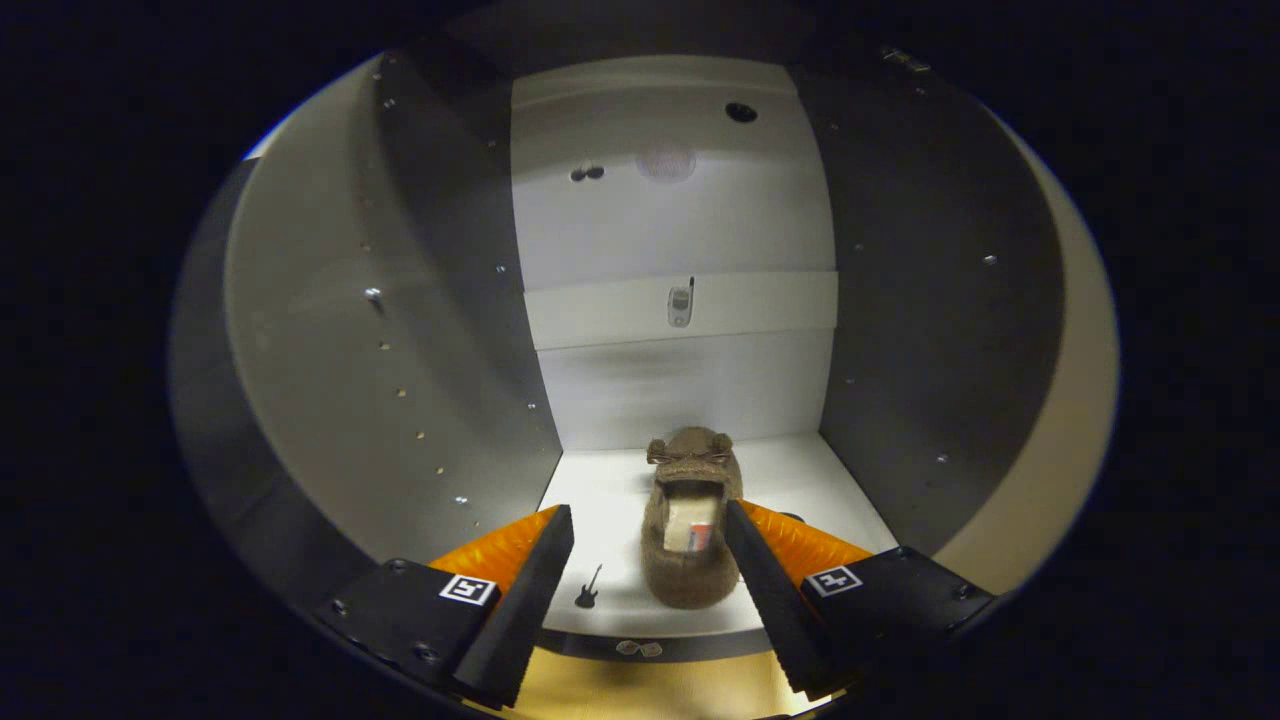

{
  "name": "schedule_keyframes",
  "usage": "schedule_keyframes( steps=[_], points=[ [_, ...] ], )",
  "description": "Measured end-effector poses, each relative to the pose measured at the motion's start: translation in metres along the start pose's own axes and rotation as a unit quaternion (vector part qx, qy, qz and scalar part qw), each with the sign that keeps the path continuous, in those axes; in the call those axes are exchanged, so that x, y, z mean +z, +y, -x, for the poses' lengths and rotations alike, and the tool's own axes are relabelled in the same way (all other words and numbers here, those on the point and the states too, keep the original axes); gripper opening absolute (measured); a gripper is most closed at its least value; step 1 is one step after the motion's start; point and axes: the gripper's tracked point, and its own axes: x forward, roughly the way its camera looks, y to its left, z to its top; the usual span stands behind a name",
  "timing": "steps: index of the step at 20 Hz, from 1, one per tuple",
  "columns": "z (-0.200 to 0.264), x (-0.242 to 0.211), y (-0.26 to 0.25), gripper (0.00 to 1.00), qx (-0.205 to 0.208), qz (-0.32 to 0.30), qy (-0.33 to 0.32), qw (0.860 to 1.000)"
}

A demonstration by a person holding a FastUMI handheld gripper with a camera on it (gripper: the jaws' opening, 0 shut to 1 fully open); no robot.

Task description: Open the shoe cabinet door, grab the shoes and put them into the shoe cabinet, then close the shoe cabinet door.

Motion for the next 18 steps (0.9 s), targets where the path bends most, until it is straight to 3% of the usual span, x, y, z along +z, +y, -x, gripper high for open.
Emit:
schedule_keyframes(
  steps=[7, 18],
  points=[
    [0.104, 0.021, -0.008, 0.98, -0.001, -0.014, -0.079, 0.997],
    [0.223, 0.020, -0.011, 0.98, -0.006, 0.010, -0.155, 0.988]
  ],
)
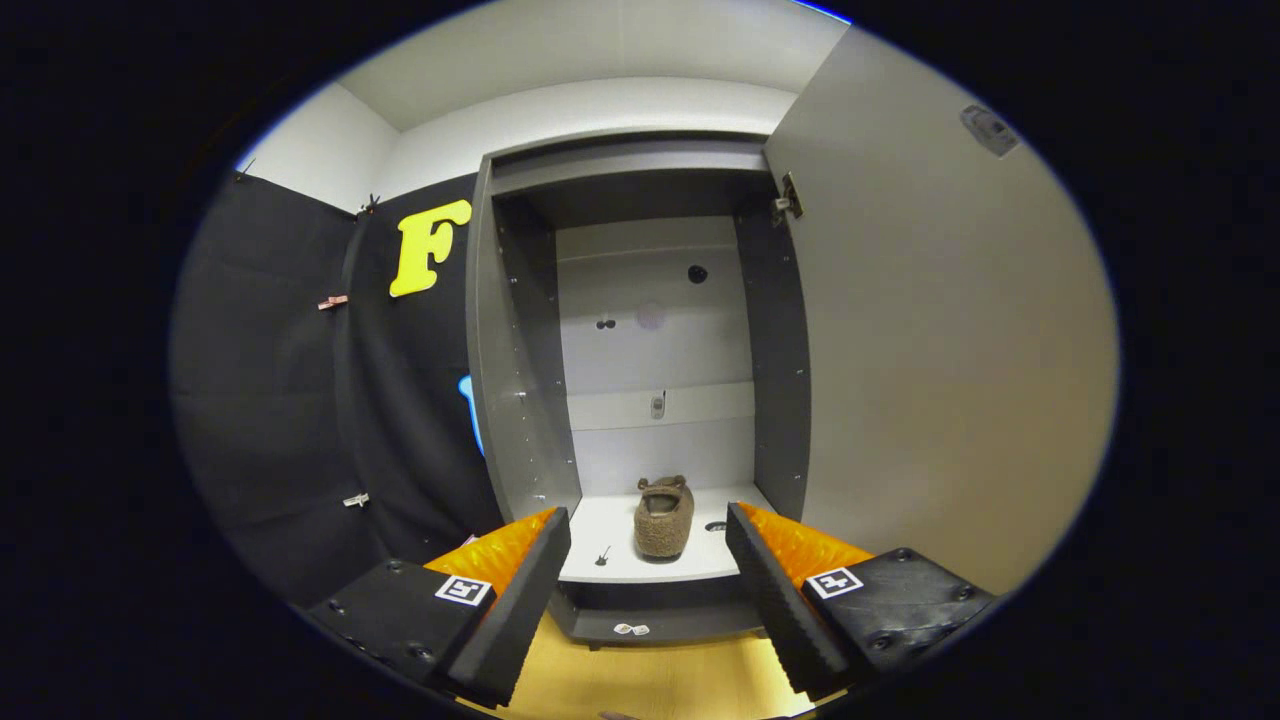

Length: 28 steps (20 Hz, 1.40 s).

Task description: Open the shoe cabinet door, grab the shoes and put them into the shoe cabinet, then close the shoe cabinet door.

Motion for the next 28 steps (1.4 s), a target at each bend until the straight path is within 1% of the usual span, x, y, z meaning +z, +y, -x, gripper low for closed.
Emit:
schedule_keyframes(
  steps=[5, 11, 14, 19, 24, 28],
  points=[
    [0.049, -0.002, -0.019, 0.98, 0.003, -0.009, 0.005, 1.000],
    [0.109, -0.005, -0.044, 0.98, 0.040, -0.014, 0.010, 0.999],
    [0.140, -0.015, -0.066, 0.98, 0.053, -0.008, 0.034, 0.998],
    [0.185, -0.010, -0.110, 0.98, 0.064, -0.007, 0.038, 0.997],
    [0.214, 0.003, -0.154, 0.98, 0.056, -0.002, 0.027, 0.998],
    [0.217, 0.012, -0.195, 0.98, 0.033, -0.017, 0.020, 0.999]
  ],
)
